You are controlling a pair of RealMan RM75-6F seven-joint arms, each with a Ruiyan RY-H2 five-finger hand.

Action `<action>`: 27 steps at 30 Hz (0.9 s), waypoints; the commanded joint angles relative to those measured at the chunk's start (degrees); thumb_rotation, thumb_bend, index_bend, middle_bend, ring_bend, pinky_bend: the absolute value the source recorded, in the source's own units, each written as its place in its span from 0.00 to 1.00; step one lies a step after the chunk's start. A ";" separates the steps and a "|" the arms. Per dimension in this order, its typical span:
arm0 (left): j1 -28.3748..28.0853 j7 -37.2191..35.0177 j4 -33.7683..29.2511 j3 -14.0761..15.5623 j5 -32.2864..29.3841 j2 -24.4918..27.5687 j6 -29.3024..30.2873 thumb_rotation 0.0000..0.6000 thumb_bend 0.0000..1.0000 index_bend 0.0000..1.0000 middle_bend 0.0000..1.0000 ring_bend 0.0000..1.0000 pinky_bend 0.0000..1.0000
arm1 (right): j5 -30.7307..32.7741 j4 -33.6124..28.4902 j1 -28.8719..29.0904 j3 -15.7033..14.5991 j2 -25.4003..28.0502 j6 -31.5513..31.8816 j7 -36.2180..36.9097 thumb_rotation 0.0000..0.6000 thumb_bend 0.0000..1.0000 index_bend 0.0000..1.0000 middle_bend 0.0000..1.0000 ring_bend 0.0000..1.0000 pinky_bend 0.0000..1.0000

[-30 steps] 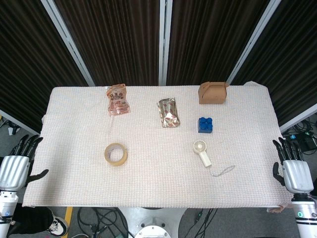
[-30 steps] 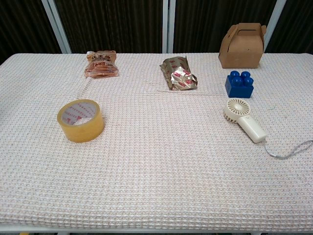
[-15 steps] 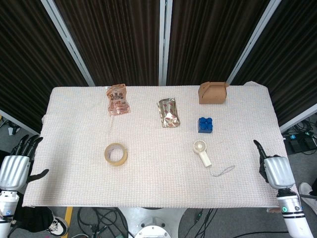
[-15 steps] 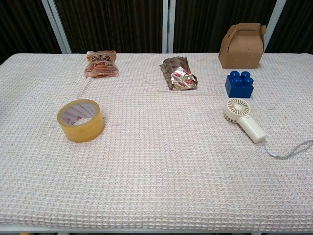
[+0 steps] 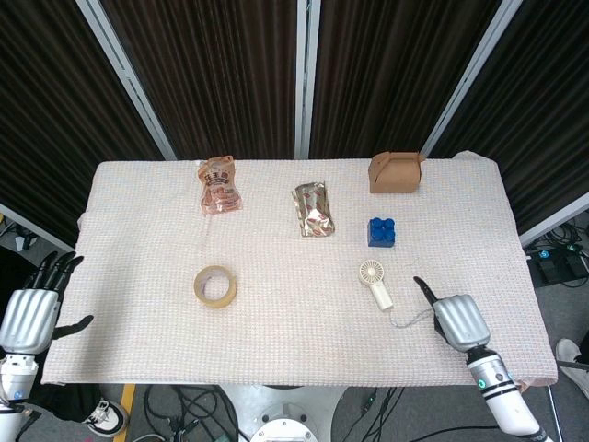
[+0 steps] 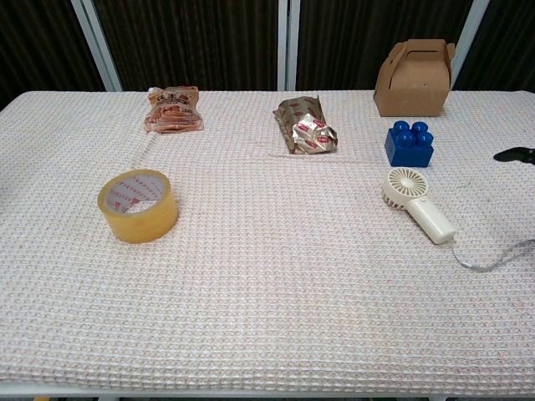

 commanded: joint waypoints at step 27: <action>-0.05 -1.24 1.04 0.03 -0.29 0.00 -0.36 1.00 0.00 0.12 0.08 0.03 0.25 | 13.34 -2.68 6.12 0.62 -5.70 -7.67 -14.26 1.00 1.00 0.08 0.91 0.80 0.71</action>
